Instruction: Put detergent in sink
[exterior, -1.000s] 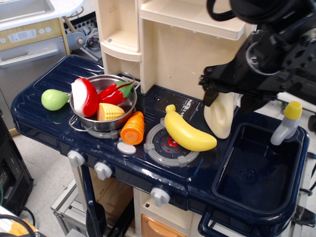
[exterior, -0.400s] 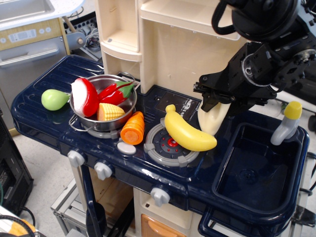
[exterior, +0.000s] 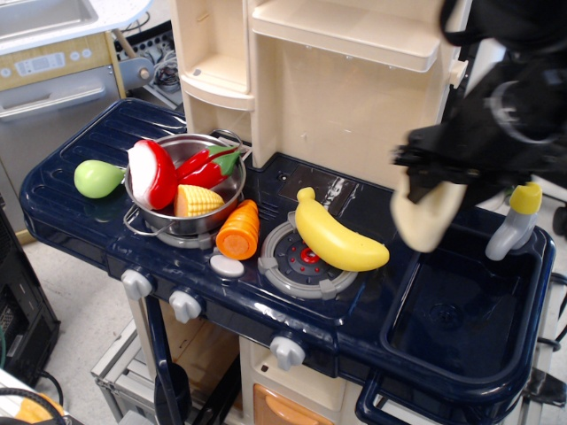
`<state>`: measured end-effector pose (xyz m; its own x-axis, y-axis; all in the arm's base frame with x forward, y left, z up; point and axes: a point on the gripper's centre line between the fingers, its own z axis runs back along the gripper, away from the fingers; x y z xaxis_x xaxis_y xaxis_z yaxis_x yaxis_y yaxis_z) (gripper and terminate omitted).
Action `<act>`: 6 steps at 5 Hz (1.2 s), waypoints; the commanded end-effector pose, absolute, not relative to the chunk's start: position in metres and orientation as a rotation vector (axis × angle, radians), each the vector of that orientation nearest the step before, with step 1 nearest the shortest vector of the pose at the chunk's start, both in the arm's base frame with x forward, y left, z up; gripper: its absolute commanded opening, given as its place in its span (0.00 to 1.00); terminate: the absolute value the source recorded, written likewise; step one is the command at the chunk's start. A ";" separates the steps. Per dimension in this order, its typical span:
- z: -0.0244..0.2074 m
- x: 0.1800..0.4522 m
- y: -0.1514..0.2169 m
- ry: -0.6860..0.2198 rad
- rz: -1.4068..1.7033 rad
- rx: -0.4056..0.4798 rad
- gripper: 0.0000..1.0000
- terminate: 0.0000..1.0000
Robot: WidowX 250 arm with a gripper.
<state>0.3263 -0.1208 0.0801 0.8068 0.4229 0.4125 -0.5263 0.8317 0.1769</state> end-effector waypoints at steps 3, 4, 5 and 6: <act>0.072 0.315 -0.144 -0.504 0.508 0.163 0.00 0.00; 0.072 0.315 -0.144 -0.504 0.508 0.163 1.00 0.00; 0.072 0.315 -0.144 -0.504 0.508 0.163 1.00 0.00; 0.072 0.315 -0.144 -0.504 0.508 0.163 1.00 0.00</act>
